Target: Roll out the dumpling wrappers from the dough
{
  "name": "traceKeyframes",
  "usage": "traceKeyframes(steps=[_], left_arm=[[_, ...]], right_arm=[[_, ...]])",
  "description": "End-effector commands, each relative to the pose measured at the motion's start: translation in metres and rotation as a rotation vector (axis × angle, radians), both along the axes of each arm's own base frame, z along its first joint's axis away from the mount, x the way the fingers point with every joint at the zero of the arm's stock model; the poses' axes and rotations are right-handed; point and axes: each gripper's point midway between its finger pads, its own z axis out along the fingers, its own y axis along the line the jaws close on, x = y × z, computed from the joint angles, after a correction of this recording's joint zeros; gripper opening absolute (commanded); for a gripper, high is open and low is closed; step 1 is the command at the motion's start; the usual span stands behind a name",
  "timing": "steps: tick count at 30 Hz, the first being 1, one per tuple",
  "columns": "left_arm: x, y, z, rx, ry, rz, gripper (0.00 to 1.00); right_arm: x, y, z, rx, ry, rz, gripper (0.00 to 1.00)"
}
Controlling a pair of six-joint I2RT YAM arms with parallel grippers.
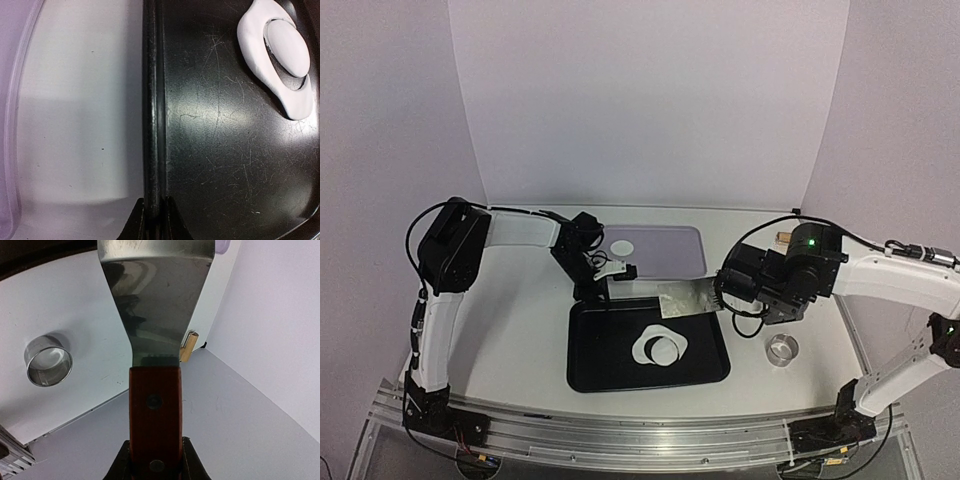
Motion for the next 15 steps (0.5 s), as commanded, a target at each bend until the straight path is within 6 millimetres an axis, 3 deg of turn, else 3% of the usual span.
traceKeyframes(steps=[1,15], left_arm=[[-0.006,0.006,0.001,0.024,-0.042,-0.078,0.00],[-0.007,0.002,0.006,0.004,-0.029,-0.079,0.00]], right_arm=[[0.014,0.011,0.004,-0.054,-0.078,0.059,0.00],[0.022,0.062,-0.026,-0.036,-0.090,0.125,0.00]])
